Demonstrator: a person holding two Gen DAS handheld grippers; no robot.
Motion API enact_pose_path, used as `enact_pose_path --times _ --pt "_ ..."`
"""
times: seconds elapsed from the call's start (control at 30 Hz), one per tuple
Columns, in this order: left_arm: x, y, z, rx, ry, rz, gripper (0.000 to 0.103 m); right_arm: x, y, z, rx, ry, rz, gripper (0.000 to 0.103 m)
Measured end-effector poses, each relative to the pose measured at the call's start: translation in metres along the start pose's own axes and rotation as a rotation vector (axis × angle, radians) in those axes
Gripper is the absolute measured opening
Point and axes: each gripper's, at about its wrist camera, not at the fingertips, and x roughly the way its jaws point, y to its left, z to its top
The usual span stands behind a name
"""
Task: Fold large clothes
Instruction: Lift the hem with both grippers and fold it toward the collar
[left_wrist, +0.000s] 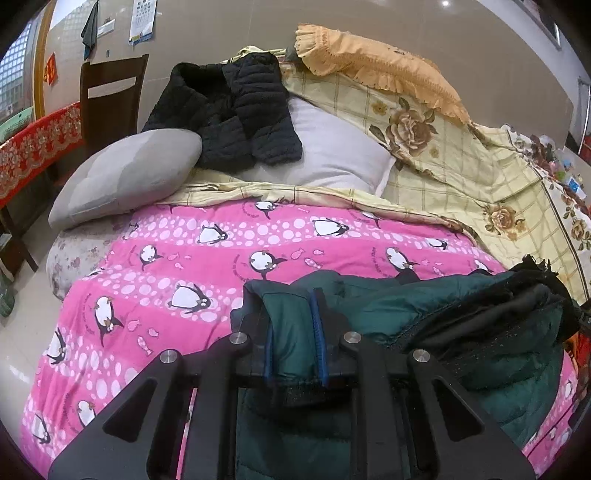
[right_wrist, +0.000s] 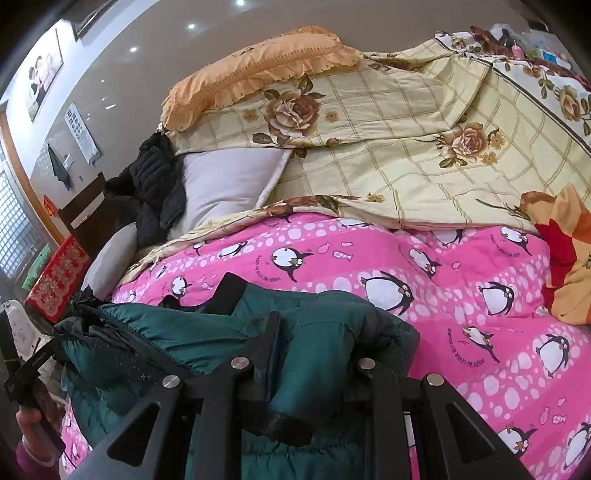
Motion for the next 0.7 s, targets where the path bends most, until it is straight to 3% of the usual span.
enact_pose_path --times 0.7 --pt "0.035 -0.004 -0.004 0.012 0.044 0.051 0.017 0.033 -0.001 0.003 0.001 0.049 -0.049 0.021"
